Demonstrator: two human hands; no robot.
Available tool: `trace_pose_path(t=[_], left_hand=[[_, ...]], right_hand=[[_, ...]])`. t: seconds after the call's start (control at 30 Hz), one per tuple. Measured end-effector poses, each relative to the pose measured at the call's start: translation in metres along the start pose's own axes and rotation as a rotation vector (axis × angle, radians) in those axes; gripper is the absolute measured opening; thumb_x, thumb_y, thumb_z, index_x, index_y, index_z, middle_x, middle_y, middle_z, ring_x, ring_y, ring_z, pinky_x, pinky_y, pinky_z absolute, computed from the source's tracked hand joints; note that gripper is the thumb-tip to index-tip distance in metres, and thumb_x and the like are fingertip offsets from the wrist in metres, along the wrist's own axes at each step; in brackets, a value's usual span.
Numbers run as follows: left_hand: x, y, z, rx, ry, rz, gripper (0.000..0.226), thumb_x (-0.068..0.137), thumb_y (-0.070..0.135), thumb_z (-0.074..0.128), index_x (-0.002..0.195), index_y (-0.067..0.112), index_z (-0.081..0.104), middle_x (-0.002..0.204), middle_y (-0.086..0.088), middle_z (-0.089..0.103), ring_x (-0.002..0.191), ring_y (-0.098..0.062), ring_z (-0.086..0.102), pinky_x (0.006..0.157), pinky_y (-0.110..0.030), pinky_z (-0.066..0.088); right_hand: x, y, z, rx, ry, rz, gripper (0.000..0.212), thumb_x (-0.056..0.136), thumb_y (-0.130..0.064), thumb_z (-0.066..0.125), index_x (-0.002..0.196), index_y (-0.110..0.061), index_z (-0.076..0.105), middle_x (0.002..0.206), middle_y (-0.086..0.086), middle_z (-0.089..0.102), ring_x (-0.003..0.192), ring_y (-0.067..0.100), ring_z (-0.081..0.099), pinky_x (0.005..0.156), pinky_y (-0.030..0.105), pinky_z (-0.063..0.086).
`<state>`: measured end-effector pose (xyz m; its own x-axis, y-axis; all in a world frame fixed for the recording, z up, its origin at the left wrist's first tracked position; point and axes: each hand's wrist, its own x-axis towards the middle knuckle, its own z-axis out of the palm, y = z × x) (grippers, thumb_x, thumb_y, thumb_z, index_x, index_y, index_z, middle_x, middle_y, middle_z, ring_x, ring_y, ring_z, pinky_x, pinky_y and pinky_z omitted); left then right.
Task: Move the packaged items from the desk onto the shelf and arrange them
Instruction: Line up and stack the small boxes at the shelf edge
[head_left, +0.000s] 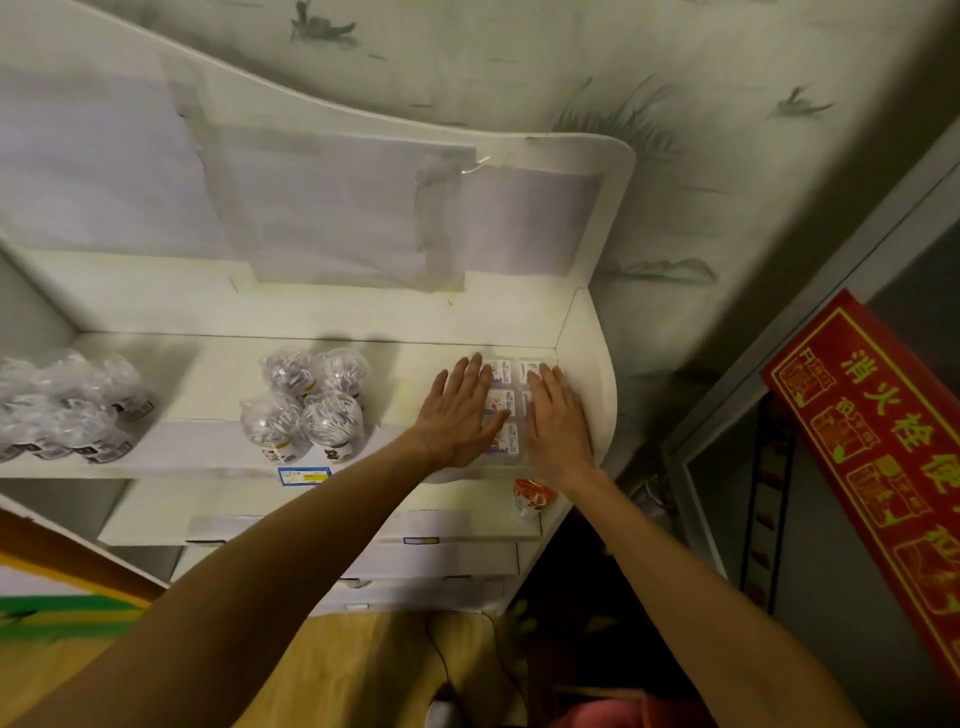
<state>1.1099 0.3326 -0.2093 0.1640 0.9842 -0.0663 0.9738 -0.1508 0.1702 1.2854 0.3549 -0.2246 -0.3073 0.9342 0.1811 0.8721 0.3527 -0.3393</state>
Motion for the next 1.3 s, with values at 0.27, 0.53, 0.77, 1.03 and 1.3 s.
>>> trace_pose_path(t=[0.27, 0.53, 0.77, 1.03, 1.3], left_hand=[[0.009, -0.017, 0.014, 0.032, -0.078, 0.015, 0.081, 0.099, 0.063, 0.009, 0.157, 0.011, -0.013, 0.165, -0.009, -0.018, 0.152, -0.024, -0.016, 0.124, -0.047, -0.003], [0.001, -0.012, 0.024, 0.006, -0.047, 0.02, 0.078, 0.1, 0.062, 0.007, 0.158, 0.012, -0.011, 0.166, -0.008, -0.016, 0.152, -0.023, -0.015, 0.124, -0.047, 0.002], [0.002, -0.013, 0.022, 0.019, -0.028, 0.034, 0.079, 0.1, 0.062, 0.008, 0.158, 0.012, -0.01, 0.166, -0.008, -0.014, 0.153, -0.025, -0.013, 0.124, -0.048, 0.004], [0.008, -0.016, 0.021, 0.041, -0.025, 0.025, 0.079, 0.099, 0.062, 0.008, 0.158, 0.011, -0.008, 0.166, -0.009, -0.012, 0.153, -0.026, -0.01, 0.124, -0.047, 0.007], [0.008, -0.014, 0.024, 0.037, -0.029, 0.019, 0.08, 0.098, 0.064, 0.006, 0.158, 0.012, -0.008, 0.166, -0.009, -0.012, 0.153, -0.027, -0.009, 0.124, -0.048, 0.006]], right_hand=[[0.017, 0.005, 0.01, -0.2, -0.153, -0.054, 0.077, 0.102, -0.045, 0.044, 0.159, -0.008, 0.008, 0.168, 0.01, 0.006, 0.155, 0.024, -0.001, 0.124, 0.039, -0.002], [0.015, 0.014, 0.022, -0.196, -0.156, -0.049, 0.082, 0.1, -0.049, 0.052, 0.16, -0.01, 0.011, 0.168, 0.009, 0.011, 0.155, 0.023, 0.003, 0.124, 0.038, -0.002], [0.018, 0.015, 0.02, -0.22, -0.174, -0.06, 0.089, 0.096, -0.052, 0.056, 0.16, -0.009, 0.011, 0.168, 0.01, 0.011, 0.155, 0.024, 0.003, 0.125, 0.04, 0.001], [0.022, 0.016, 0.023, -0.217, -0.157, -0.048, 0.075, 0.102, -0.042, 0.05, 0.159, -0.01, 0.013, 0.168, 0.008, 0.012, 0.155, 0.022, 0.004, 0.123, 0.035, -0.003], [0.019, 0.015, 0.023, -0.21, -0.172, -0.039, 0.083, 0.099, -0.047, 0.053, 0.159, -0.01, 0.01, 0.168, 0.01, 0.01, 0.155, 0.023, 0.002, 0.126, 0.04, 0.002]])
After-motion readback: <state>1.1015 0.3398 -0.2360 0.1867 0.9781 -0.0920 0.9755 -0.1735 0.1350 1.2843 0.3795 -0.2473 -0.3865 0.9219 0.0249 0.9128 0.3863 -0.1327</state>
